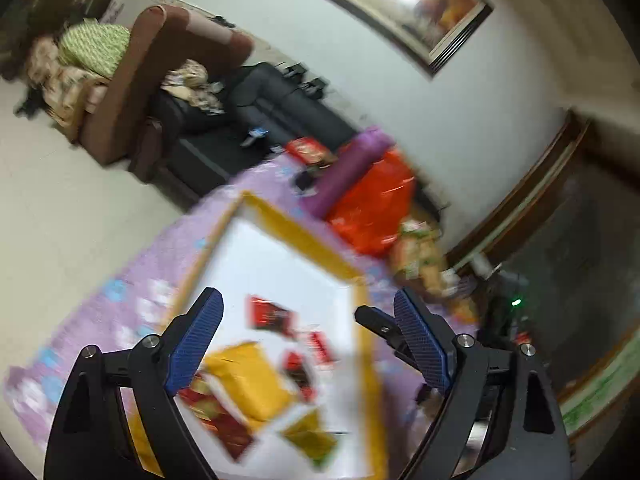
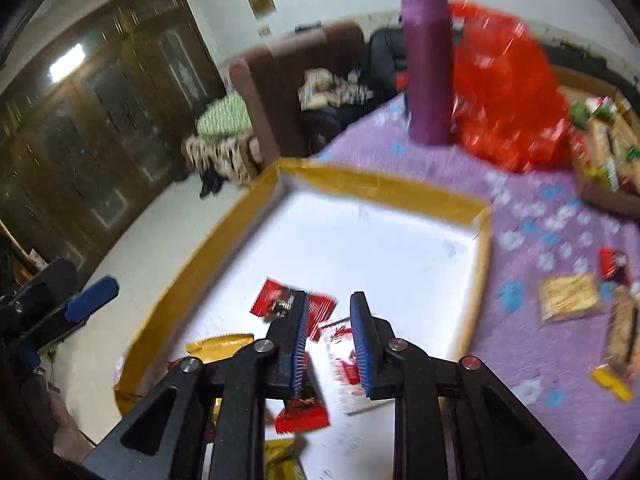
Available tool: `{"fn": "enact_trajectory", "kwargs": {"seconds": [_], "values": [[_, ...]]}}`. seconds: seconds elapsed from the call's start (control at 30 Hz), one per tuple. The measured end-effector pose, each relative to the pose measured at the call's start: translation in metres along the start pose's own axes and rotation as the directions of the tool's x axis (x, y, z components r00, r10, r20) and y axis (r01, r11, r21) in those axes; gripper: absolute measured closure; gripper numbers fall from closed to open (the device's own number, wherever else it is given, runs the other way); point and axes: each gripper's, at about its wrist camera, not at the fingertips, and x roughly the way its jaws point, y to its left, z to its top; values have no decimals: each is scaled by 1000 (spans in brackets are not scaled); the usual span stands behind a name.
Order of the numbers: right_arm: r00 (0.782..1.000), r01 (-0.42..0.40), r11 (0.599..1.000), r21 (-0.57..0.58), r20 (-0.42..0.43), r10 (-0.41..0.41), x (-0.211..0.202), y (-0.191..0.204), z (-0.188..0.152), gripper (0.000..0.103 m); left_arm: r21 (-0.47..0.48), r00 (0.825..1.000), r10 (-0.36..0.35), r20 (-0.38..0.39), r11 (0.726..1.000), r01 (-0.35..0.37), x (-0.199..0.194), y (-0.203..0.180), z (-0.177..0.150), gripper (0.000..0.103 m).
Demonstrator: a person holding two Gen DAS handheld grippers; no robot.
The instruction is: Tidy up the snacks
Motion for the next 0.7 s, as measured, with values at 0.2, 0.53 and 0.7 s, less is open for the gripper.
{"fn": "enact_trajectory", "kwargs": {"seconds": [0.2, 0.53, 0.7], "values": [[983, 86, 996, 24, 158, -89, -82, -37, -14, 73, 3, 990, -137, -26, 991, 137, 6, -42, -25, 15], [869, 286, 945, 158, 372, -326, -279, -145, -31, 71, 165, 977, -190, -98, 965, 204, -19, -147, -39, 15], [751, 378, 892, 250, 481, -453, -416, -189, -2, 71, 363, 987, -119, 110, 929, 71, -82, -218, -9, 15]]}}
